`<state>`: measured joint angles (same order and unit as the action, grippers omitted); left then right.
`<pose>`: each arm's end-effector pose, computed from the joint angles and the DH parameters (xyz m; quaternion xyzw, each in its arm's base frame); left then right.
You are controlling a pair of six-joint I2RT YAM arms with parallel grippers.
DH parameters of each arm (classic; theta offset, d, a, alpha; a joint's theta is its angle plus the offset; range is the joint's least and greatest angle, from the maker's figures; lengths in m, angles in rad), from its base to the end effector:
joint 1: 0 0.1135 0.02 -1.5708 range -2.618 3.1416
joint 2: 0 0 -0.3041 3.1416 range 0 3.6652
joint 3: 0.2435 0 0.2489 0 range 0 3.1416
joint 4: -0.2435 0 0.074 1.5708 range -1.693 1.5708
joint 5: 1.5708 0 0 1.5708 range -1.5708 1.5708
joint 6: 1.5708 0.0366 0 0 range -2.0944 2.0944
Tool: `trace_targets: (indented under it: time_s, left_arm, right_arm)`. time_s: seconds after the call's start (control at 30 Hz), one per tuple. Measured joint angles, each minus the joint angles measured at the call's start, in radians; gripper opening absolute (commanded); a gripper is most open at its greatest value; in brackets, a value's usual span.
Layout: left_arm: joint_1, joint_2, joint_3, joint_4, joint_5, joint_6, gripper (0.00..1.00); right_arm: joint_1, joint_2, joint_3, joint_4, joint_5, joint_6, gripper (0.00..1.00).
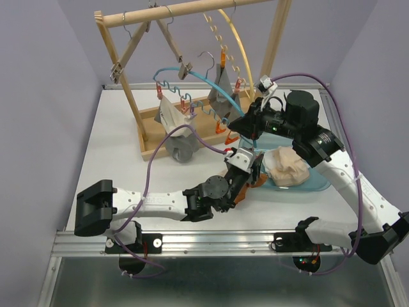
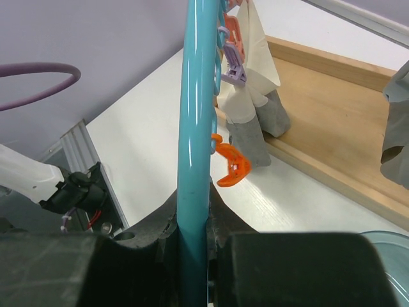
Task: Remove the underwear clipped to the hanger
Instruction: Remove the underwear from the clothesline.
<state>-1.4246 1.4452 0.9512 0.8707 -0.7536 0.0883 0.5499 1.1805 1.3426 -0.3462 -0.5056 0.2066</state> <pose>0.0709 -0.3096 0.3905 0.1375 0.5890 -0.3140 0.7318 0.1930 0.1391 0.4735 -0.2847 0.7064 0.4073 0.5040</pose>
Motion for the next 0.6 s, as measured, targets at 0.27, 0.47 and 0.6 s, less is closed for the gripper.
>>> trace_targets:
  time_s: [0.27, 0.47, 0.6]
  left_arm:
    - [0.017, 0.0, 0.009, 0.002, -0.016, 0.001, 0.21]
    - [0.018, -0.001, 0.009, -0.002, -0.006, 0.0, 0.31]
    - [0.017, -0.01, 0.008, -0.019, 0.028, -0.014, 0.52]
  right_arm:
    - [0.0, -0.018, -0.003, -0.005, -0.002, 0.0, 0.01]
    - [0.0, -0.023, -0.01, -0.003, -0.002, -0.001, 0.0]
    - [0.0, -0.025, -0.014, 0.0, -0.002, -0.005, 0.01]
